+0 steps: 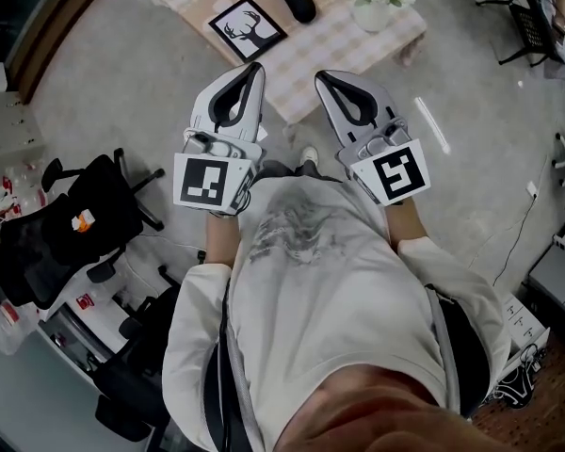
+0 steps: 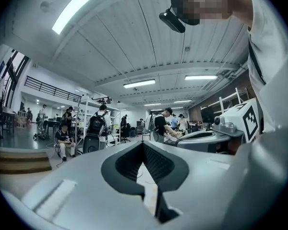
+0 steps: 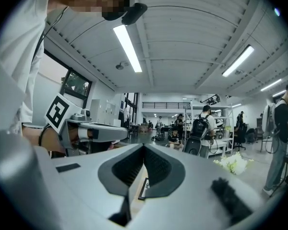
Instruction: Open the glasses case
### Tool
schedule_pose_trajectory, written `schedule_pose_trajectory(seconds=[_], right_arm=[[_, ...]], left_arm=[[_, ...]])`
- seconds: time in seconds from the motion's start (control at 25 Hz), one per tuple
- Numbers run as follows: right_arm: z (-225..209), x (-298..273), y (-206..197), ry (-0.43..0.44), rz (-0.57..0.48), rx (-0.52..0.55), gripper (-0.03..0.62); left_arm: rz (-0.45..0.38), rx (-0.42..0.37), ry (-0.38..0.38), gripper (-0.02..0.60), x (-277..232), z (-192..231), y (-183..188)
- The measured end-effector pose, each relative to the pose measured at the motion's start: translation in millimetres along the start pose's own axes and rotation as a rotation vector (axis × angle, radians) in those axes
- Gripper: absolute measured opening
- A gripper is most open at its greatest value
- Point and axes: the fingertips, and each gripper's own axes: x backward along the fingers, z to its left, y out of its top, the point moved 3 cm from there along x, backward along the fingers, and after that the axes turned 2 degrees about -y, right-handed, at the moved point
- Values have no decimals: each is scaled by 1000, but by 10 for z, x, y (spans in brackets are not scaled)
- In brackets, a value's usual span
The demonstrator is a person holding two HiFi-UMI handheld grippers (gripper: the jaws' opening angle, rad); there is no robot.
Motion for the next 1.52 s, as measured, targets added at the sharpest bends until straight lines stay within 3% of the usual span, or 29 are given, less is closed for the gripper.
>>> schedule_pose_trajectory(seconds=[0.28, 0.64, 1.08, 1.52], right_arm=[[-169, -282, -85, 13, 24, -7, 15], [-458, -937, -193, -50, 74, -4, 15], [-855, -1618, -415, -171, 157, -35, 16], [-1177, -1976, -869, -309, 243, -125, 17]], left_arm=[[7, 12, -1, 9, -269, 227, -53], [-3, 48, -61, 9, -742, 840, -167], [32, 21, -114, 9, -1328, 1544, -447], [55, 82, -207, 9, -1713, 1857, -843]])
